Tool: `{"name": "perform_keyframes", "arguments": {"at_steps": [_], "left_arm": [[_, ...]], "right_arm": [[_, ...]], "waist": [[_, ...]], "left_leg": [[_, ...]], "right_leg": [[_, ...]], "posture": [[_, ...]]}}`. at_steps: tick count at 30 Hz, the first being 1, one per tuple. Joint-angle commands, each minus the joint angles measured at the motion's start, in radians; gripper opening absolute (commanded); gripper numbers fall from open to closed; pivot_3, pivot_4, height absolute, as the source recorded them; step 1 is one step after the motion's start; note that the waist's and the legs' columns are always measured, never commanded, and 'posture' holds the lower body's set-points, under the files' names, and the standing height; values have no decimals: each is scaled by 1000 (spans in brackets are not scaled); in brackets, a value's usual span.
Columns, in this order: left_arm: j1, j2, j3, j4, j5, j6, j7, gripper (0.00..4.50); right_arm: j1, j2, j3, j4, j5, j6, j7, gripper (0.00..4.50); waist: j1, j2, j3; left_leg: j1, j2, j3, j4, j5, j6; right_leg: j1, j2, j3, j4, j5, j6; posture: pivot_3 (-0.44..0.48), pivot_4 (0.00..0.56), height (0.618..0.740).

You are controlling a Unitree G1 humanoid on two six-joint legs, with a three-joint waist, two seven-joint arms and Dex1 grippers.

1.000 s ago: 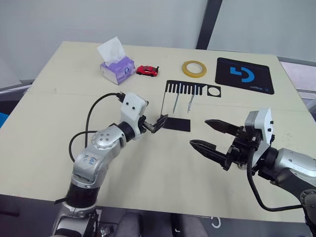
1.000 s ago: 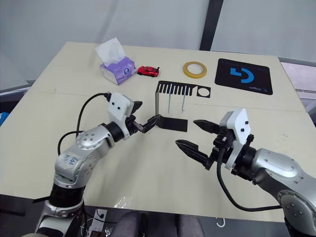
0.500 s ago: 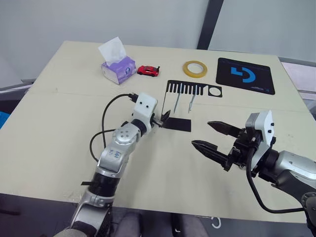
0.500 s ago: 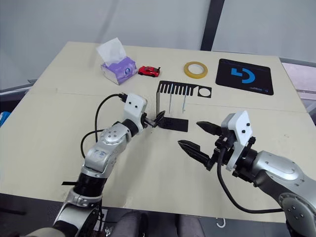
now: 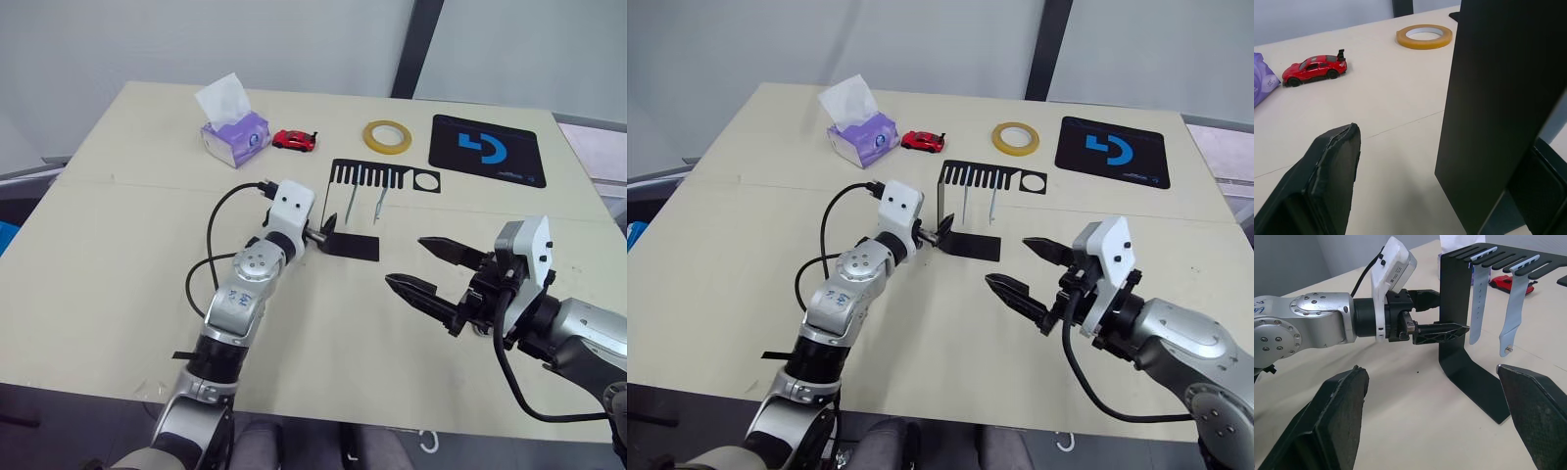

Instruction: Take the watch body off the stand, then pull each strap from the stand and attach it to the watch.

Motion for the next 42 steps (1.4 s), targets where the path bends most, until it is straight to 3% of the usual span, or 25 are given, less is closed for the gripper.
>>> {"name": "perform_keyframes", "arguments": {"at_steps": [1,7,11,15,18,26,31,36,42], "left_arm": [[-25,-7,14,-3,11,-15,-6,4500],[-25,-25,29,10,2,-10,1,4500],[-29,-39,24,17,3,-24,-10,3274],[-32,-42,25,23,12,-30,-15,1276],[-37,-40,22,28,17,-40,-21,68],[-19,-34,24,-20,51,-34,2,68],[11,-66,14,-107,69,90,42,68],[57,-116,24,-160,80,227,99,68],[50,-141,18,-153,119,179,157,68]], "right_arm": [[0,-13,-27,-33,7,-24,1,4454],[0,-11,-26,-33,2,-26,1,4454],[-1,-10,-22,-34,-2,-27,1,4500],[0,-7,-20,-38,-5,-28,-2,4500],[6,-2,-21,-45,-6,-29,-6,4500],[27,9,-13,-84,-4,-36,-32,4500],[-4,50,84,-134,-22,-15,-137,4500],[-77,115,186,-183,-43,66,-383,4500],[-230,271,287,-173,-33,205,-730,4500]], "waist": [[0,0,0],[0,0,0],[1,0,0],[-1,0,0],[-1,0,0],[-1,0,0],[-2,0,0],[-2,0,0],[-5,-1,-1]], "left_leg": [[0,0,0,0,0,0],[0,0,0,0,0,0],[0,0,0,0,0,0],[0,0,0,0,0,0],[0,0,0,0,0,0],[0,0,0,0,0,0],[0,0,0,0,0,0],[0,0,0,0,1,-2],[0,0,0,0,1,-2]], "right_leg": [[0,0,0,0,0,0],[0,0,0,0,0,0],[0,0,0,0,0,0],[0,0,0,0,0,0],[0,0,0,0,0,0],[0,0,0,0,0,0],[0,0,0,1,0,0],[0,-1,0,1,0,0],[-1,0,0,1,0,0]], "posture": [[0,150,738],[0,150,738],[0,150,738],[0,150,738],[0,150,738],[0,150,738],[0,150,738],[0,150,738],[0,150,738]]}}
